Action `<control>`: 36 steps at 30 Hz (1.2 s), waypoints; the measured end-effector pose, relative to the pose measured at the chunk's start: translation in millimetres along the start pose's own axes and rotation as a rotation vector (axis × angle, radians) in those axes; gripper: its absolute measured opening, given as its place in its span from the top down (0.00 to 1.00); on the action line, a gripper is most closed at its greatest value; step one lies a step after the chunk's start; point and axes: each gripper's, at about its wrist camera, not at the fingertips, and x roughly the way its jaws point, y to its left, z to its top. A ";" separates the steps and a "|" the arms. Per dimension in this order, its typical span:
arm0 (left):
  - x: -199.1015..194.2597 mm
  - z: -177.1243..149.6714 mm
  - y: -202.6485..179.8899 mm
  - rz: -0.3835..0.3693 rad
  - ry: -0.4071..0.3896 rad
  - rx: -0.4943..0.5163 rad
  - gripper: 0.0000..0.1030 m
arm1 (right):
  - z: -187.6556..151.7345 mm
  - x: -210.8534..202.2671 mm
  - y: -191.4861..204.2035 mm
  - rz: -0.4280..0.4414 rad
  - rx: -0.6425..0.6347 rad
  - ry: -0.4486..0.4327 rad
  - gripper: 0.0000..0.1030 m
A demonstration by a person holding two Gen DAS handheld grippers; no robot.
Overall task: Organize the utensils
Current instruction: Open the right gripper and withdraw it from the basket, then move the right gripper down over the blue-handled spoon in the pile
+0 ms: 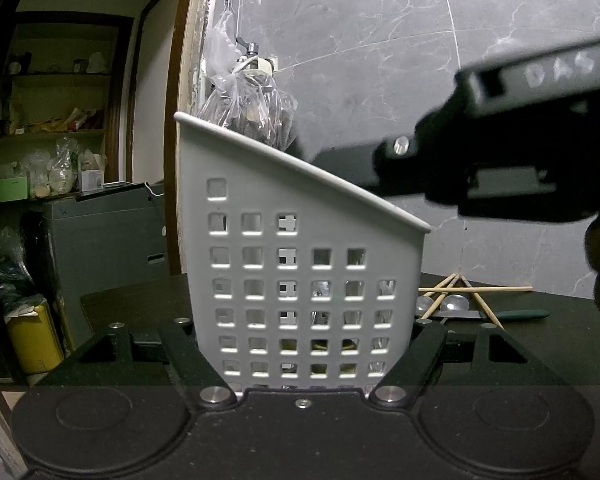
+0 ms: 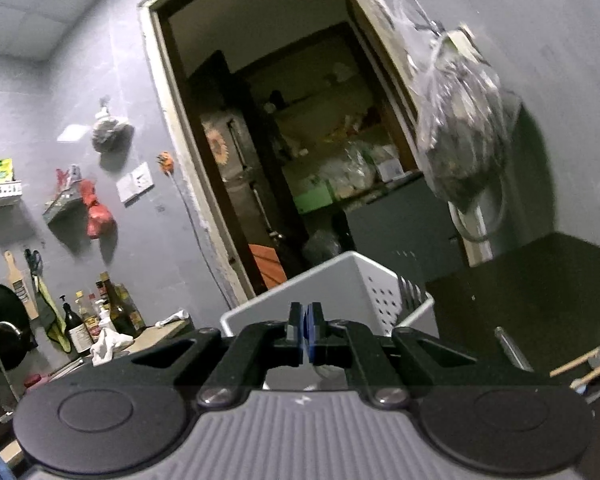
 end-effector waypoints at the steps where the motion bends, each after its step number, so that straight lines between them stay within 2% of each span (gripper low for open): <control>1: 0.0 -0.1 0.2 0.000 0.000 0.000 0.26 | -1.7 1.6 -2.3 -0.005 0.007 0.005 0.97; 6: 0.0 0.0 0.1 0.000 0.000 -0.001 0.26 | -8.4 6.1 -9.7 -0.024 0.026 0.017 0.97; 12: -0.1 0.0 0.2 0.000 0.000 -0.001 0.26 | -10.9 4.9 -4.6 -0.037 -0.016 0.010 0.94; 15: 0.1 -0.1 0.1 0.000 0.000 -0.001 0.26 | -11.1 1.9 -0.9 -0.033 -0.041 0.003 0.82; 17: -0.1 -0.1 0.1 0.000 0.000 -0.001 0.26 | -9.9 -1.2 2.5 -0.027 -0.057 -0.007 0.69; 21: -0.1 -0.2 0.2 0.000 0.000 -0.001 0.26 | -9.0 -9.4 2.8 -0.024 -0.073 -0.027 0.54; 23: 0.0 -0.2 0.3 0.000 0.000 0.000 0.26 | -7.8 -15.1 1.7 -0.032 -0.075 -0.044 0.40; 24: 0.0 -0.1 0.3 0.000 0.000 -0.001 0.26 | -6.8 -19.1 0.5 -0.042 -0.077 -0.057 0.37; 26: -0.1 -0.4 0.5 0.000 -0.001 -0.001 0.26 | -4.6 -28.0 -3.1 -0.071 -0.079 -0.086 0.15; 28: 0.0 -0.2 0.4 0.000 -0.001 -0.002 0.26 | -1.9 -39.7 -9.5 -0.124 -0.072 -0.131 0.04; 29: -0.1 -0.4 0.4 0.000 -0.001 -0.001 0.26 | -0.2 -44.2 -13.3 -0.153 -0.064 -0.145 0.00; 33: -0.1 -0.5 0.5 0.000 -0.001 -0.001 0.26 | 3.1 -59.5 -34.1 -0.263 -0.003 -0.170 0.00; 36: -0.1 -0.4 0.5 0.000 0.000 0.000 0.26 | 4.1 -64.3 -52.9 -0.345 0.063 -0.157 0.00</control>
